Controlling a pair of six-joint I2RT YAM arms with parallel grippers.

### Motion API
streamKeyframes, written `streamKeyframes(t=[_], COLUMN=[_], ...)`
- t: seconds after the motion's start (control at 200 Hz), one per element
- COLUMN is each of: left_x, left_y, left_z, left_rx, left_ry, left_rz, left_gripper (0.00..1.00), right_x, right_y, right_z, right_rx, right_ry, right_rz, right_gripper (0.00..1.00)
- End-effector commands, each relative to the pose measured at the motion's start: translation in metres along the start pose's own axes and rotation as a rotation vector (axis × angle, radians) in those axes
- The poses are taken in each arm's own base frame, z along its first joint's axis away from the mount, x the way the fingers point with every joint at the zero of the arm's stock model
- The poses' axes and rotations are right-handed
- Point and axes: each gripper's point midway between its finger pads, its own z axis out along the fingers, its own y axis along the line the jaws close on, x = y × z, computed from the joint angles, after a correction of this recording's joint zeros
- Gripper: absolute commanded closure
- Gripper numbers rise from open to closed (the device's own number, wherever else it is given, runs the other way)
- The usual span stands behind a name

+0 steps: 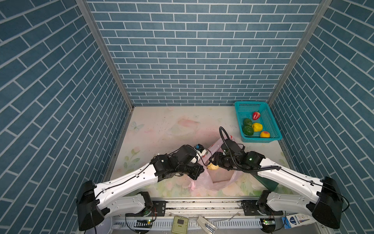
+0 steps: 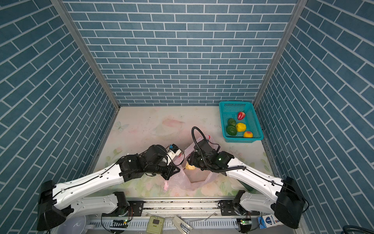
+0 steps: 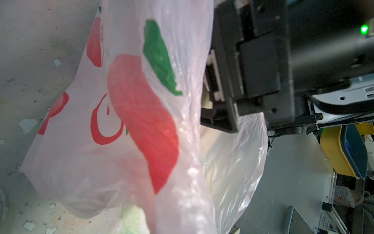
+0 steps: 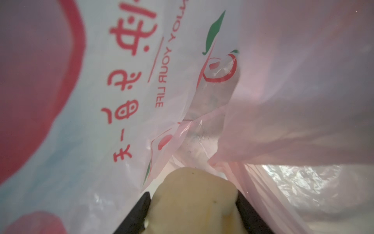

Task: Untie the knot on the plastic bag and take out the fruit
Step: 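Lift the pale cream fruit up out of the bag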

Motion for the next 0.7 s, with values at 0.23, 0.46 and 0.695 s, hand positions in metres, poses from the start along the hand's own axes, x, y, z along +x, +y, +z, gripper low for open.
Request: streamKeyframes(t=[0.23,0.46,0.695], left_x=[-0.014,-0.014,-0.017], left_y=[0.001,0.005,0.009], left_z=[-0.007,-0.007,-0.009], left_rx=[-0.048,-0.063,-0.068], left_ry=[-0.038,-0.034,-0.031], left_rz=[0.004,0.005,-0.01], left_gripper=[1.0,1.0,1.0], right_x=[-0.001,-0.01,-0.036], right_y=[0.026,0.03,0.026], right_z=[-0.039,-0.067,-0.1], right_rx=[-0.035,-0.031,-0.024], right_ry=[0.001,-0.047,-0.122], right_rz=[-0.059,-0.067,-0.063], right_gripper=[0.5,0.5,0.5])
